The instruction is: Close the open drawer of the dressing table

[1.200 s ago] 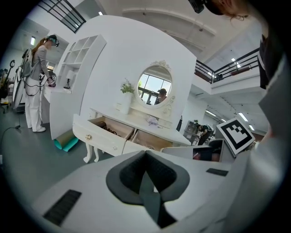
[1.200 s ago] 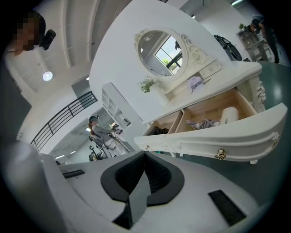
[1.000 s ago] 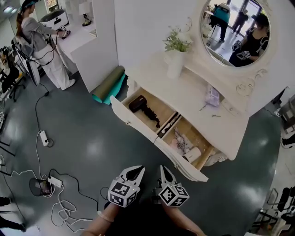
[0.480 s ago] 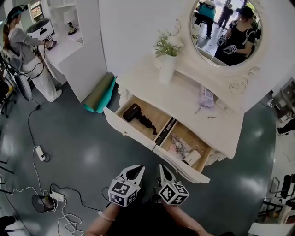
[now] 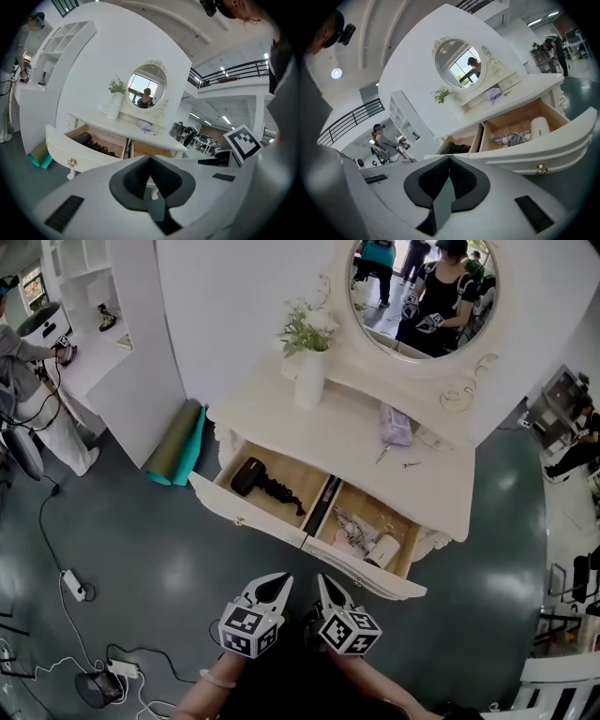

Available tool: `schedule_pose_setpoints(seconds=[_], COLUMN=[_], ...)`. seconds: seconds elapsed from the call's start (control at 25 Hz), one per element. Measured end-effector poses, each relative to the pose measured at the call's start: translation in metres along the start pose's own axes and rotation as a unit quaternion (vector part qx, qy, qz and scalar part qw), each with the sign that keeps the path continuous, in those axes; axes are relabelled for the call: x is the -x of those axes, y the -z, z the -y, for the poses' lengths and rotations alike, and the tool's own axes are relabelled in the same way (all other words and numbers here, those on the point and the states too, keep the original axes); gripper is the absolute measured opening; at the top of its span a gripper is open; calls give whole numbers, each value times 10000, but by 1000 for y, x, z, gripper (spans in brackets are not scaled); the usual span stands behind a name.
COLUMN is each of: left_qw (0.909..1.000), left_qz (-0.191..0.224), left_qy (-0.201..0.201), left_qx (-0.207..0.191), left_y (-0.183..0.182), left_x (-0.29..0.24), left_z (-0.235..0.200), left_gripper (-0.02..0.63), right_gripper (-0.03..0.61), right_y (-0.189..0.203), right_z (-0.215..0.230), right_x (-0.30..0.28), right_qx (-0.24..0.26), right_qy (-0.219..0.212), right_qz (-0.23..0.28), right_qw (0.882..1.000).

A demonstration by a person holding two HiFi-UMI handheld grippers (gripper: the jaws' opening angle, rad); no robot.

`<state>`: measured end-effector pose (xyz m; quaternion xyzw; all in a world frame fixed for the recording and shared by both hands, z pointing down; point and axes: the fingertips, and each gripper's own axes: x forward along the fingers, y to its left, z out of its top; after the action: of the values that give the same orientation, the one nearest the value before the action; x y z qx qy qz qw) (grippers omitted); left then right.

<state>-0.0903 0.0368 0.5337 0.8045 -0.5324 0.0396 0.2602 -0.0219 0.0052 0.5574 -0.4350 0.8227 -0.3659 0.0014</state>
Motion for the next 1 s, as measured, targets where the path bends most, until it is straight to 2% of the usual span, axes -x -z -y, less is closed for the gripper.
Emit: schedule_pose_setpoints(seconds=[0.24, 0.44, 0.56, 0.76, 1.0], left_qw=[9989, 9976, 9967, 9932, 9855], left_qz=[-181, -335, -442, -768, -1303], left_qy=[422, 590, 671, 860, 1059], left_qx=[-97, -101, -93, -150, -238], left_y=[8, 11, 13, 25, 50], left_x=[-10, -20, -31, -50, -72], left_z=[16, 19, 21, 31, 40], left_gripper=[15, 15, 15, 15, 15], right_gripper=[17, 17, 17, 17, 17], right_y=[-5, -2, -7, -9, -3], right_z=[19, 34, 53, 92, 127], right_x=[14, 22, 26, 42, 59], right_qx=[-167, -327, -360, -492, -468], right_qy=[414, 650, 937, 1535, 1960], right_qz=[205, 198, 203, 226, 160], right_qw=[9988, 9972, 9947, 9867, 9794])
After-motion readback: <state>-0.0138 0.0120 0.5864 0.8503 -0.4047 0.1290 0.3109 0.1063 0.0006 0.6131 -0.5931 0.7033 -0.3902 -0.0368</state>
